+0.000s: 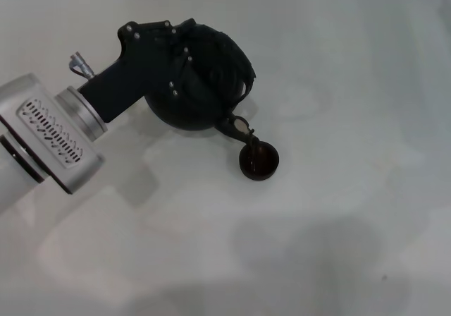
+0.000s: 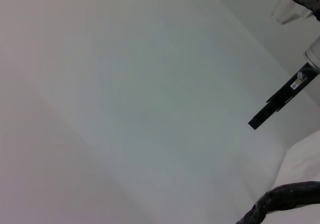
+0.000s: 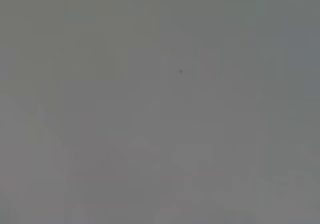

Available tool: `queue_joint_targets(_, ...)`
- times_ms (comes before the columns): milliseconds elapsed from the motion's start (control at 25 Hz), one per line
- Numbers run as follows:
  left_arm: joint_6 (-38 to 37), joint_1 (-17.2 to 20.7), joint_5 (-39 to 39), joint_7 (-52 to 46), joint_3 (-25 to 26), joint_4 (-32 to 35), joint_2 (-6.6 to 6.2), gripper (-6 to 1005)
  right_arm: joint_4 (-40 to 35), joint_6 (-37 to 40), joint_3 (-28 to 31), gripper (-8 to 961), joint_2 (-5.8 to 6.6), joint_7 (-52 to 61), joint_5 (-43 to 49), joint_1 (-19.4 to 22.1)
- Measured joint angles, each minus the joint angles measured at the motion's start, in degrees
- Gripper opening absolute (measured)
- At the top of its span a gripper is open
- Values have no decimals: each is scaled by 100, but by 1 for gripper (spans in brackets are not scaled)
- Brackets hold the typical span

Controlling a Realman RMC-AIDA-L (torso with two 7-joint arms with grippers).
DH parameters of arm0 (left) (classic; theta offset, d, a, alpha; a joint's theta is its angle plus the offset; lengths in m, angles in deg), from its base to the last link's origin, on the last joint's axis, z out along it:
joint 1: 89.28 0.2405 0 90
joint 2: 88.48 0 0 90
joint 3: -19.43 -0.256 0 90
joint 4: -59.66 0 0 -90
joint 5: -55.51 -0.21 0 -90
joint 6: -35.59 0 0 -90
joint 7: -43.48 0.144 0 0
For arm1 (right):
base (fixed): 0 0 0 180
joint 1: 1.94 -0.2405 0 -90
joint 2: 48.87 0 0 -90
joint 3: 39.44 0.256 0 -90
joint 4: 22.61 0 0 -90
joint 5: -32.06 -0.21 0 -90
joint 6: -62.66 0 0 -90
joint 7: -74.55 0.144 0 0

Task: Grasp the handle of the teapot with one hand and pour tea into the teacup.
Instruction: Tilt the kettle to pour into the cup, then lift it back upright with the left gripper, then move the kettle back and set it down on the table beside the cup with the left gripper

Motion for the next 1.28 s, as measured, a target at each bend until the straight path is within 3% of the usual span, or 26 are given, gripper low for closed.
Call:
queue_joint_targets(400, 9, 95, 34, -68, 31, 39, 0, 96, 0, 0, 0, 862, -5, 58, 0, -6)
queue_joint_targets(960, 36, 354, 623, -1211, 44, 53, 17, 96, 26, 24, 0, 863, -5, 58, 0, -8)
queue_joint_targets(1280, 446, 616, 1693, -2279, 43, 359, 65, 99, 80, 34, 0, 863, 4, 58, 0, -7)
